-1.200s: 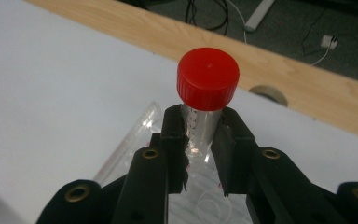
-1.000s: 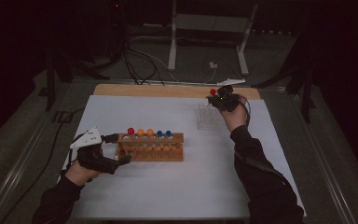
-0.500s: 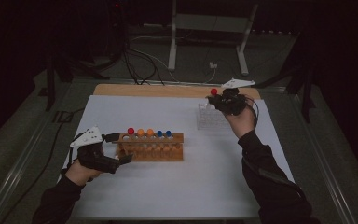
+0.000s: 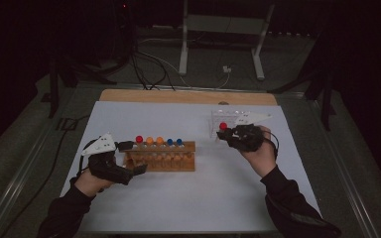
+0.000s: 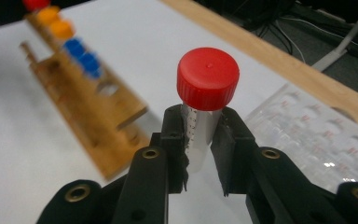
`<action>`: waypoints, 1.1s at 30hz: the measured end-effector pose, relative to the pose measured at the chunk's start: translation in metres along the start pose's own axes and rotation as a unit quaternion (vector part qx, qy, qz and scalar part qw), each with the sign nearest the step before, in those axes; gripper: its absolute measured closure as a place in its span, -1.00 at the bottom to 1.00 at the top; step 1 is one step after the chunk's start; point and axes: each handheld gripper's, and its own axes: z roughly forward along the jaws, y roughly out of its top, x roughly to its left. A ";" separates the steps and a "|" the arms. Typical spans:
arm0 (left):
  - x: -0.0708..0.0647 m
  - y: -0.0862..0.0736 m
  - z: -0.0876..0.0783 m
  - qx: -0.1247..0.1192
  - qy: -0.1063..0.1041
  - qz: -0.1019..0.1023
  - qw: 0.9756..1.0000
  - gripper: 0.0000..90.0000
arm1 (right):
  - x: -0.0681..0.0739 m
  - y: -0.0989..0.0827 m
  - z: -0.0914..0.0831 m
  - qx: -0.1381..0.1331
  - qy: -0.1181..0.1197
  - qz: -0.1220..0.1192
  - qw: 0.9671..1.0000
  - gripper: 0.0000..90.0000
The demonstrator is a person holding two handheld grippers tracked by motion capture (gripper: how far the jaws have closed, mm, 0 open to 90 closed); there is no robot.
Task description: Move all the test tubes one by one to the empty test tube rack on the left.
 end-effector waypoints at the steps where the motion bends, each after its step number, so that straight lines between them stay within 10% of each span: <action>1: -0.001 0.001 0.001 0.001 -0.001 0.000 1.000 -0.93 | 0.005 -0.003 -0.001 0.002 0.009 -0.001 1.000 0.65; 15: -0.015 0.012 0.025 0.010 -0.038 0.014 0.999 -0.93 | 0.051 -0.031 -0.001 0.029 0.071 -0.026 0.997 0.65; 33: -0.043 0.030 0.066 0.014 -0.089 0.044 0.995 -0.88 | 0.077 -0.031 0.003 0.036 0.120 -0.044 0.991 0.65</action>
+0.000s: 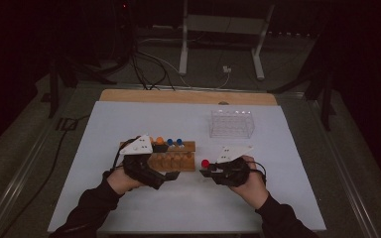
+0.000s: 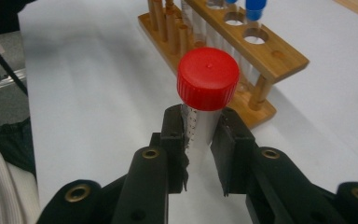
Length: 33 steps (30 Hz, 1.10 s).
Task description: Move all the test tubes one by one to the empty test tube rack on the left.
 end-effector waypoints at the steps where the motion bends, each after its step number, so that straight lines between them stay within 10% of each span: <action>1: -0.001 0.002 0.003 0.001 -0.003 0.001 1.000 -0.87 | 0.001 0.000 0.001 0.000 0.001 0.000 1.000 0.65; 24: -0.011 0.015 0.058 0.019 -0.038 0.043 0.998 0.48 | 0.004 0.002 0.006 0.003 0.013 0.000 1.000 0.65; 33: -0.011 0.016 0.059 0.018 -0.035 0.051 0.998 0.58 | 0.004 0.003 0.005 -0.004 0.011 0.003 1.000 0.65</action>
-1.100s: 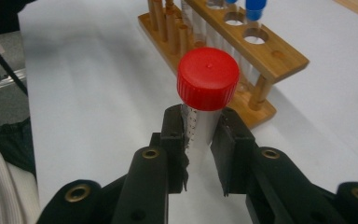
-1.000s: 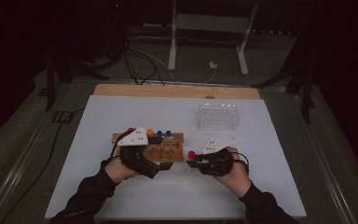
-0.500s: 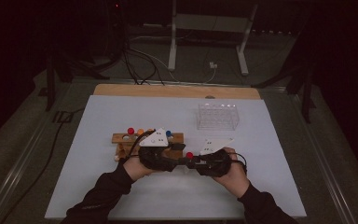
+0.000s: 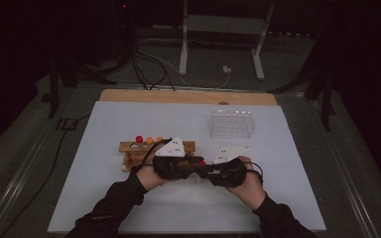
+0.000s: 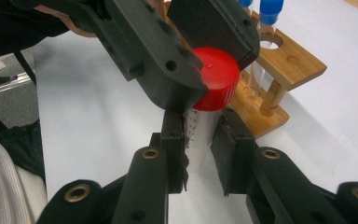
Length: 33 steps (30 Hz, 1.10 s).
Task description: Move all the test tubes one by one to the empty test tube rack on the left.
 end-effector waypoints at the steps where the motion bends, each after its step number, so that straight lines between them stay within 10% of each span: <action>1: 0.000 0.001 -0.001 -0.002 -0.001 -0.001 1.000 0.58 | 0.000 0.000 0.000 -0.003 -0.002 0.001 1.000 0.63; 17: 0.014 0.017 -0.082 -0.039 0.072 -0.007 0.997 0.59 | -0.015 -0.014 -0.024 -0.053 -0.015 0.058 0.997 -0.69; 33: 0.038 0.001 -0.179 -0.071 0.192 -0.037 0.978 0.60 | -0.022 -0.018 -0.032 -0.063 -0.027 0.060 0.996 -1.00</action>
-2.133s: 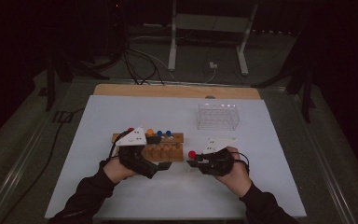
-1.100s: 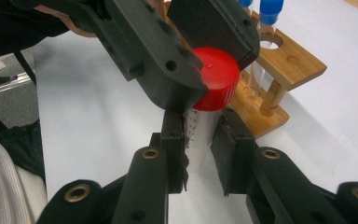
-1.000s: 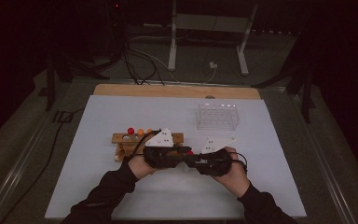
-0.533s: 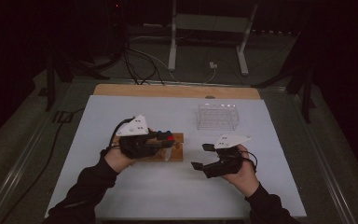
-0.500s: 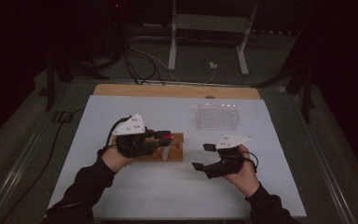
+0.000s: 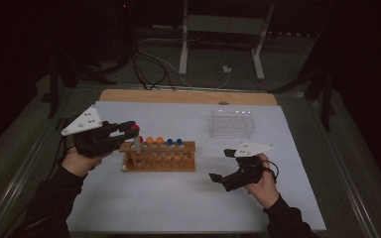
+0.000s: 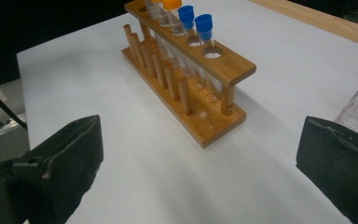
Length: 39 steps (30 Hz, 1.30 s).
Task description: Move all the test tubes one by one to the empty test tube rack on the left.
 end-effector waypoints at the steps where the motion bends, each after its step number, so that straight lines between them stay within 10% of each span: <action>1: 0.005 -0.002 -0.002 -0.005 0.006 -0.005 1.000 0.60 | 0.000 0.000 0.000 0.000 -0.001 0.000 1.000 -1.00; 14: 0.039 -0.049 0.019 -0.025 0.055 -0.051 0.997 0.60 | -0.001 -0.001 -0.003 -0.003 -0.003 -0.003 1.000 -1.00; 34: 0.034 -0.095 0.039 0.048 0.031 -0.058 0.997 0.56 | -0.003 -0.002 -0.002 0.003 0.007 0.004 1.000 -0.99; 39: 0.026 -0.096 0.022 0.047 0.018 -0.074 0.996 -0.48 | -0.003 -0.003 -0.003 0.005 0.006 0.003 1.000 -0.99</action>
